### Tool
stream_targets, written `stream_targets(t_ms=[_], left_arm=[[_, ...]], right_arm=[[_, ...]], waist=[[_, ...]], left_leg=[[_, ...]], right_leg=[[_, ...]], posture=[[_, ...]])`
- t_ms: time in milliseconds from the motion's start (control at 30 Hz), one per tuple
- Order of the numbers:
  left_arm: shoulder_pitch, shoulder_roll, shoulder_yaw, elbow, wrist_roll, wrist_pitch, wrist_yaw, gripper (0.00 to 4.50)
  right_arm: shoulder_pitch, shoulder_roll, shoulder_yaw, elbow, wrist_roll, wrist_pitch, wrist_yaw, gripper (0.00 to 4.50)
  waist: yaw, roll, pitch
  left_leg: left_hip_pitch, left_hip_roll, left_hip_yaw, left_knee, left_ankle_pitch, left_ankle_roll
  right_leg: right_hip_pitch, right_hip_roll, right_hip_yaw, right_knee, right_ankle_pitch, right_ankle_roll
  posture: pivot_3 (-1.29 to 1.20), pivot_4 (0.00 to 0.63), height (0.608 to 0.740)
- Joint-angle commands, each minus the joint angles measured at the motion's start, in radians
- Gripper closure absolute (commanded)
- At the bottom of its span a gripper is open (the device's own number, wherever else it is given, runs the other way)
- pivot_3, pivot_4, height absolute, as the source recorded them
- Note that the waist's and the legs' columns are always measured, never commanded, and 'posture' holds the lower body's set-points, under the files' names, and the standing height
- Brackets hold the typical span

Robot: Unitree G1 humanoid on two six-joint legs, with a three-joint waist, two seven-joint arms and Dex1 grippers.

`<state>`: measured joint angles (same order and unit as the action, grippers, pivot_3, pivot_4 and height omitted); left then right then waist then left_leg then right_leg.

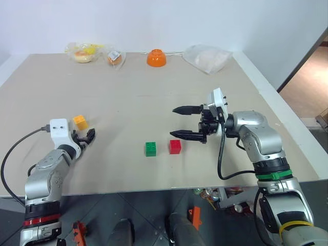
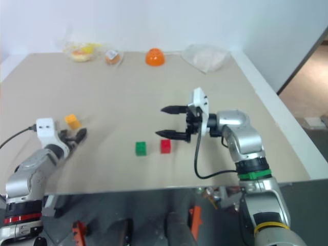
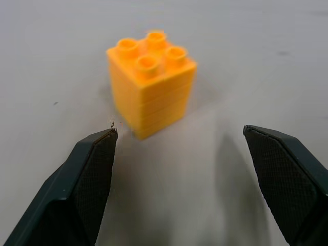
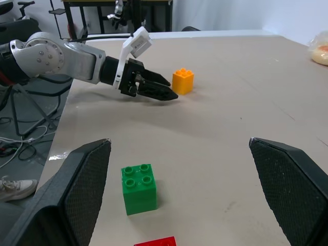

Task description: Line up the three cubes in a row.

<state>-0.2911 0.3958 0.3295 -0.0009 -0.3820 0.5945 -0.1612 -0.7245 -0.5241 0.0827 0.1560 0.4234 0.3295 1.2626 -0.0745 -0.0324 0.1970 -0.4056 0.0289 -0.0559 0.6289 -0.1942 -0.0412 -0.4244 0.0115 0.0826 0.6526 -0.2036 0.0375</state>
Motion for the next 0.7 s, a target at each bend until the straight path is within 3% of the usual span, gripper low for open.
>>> stream_targets(t_ms=[33, 300, 700], left_arm=[[-0.034, -0.007, 0.009, 0.027, 0.024, 0.000, 0.039, 0.44], [-0.082, -0.041, -0.017, 0.058, 0.042, -0.001, 0.049, 0.44], [-0.145, -0.085, -0.032, 0.133, 0.086, -0.032, 0.079, 0.44]], right_arm=[[-0.006, -0.013, -0.020, -0.029, 0.006, -0.010, 0.000, 0.00], [-0.001, -0.011, -0.019, -0.062, 0.019, 0.007, -0.006, 0.00], [-0.020, 0.115, -0.065, -0.144, 0.146, 0.129, -0.139, 0.00]], waist=[[0.000, 0.000, 0.000], [0.001, 0.000, 0.000], [0.017, 0.000, 0.000]], left_leg=[[0.000, 0.000, 0.000, 0.000, 0.000, 0.000], [0.001, 0.000, 0.000, 0.001, 0.001, 0.000], [0.000, -0.001, -0.001, 0.003, 0.003, -0.001]], right_leg=[[0.000, 0.000, 0.000, 0.000, 0.000, 0.000], [0.000, 0.000, 0.000, 0.000, 0.002, 0.000], [0.002, 0.000, -0.001, 0.000, 0.004, 0.000]], posture=[[0.00, 0.150, 0.740], [0.00, 0.150, 0.740], [0.00, 0.150, 0.740]])
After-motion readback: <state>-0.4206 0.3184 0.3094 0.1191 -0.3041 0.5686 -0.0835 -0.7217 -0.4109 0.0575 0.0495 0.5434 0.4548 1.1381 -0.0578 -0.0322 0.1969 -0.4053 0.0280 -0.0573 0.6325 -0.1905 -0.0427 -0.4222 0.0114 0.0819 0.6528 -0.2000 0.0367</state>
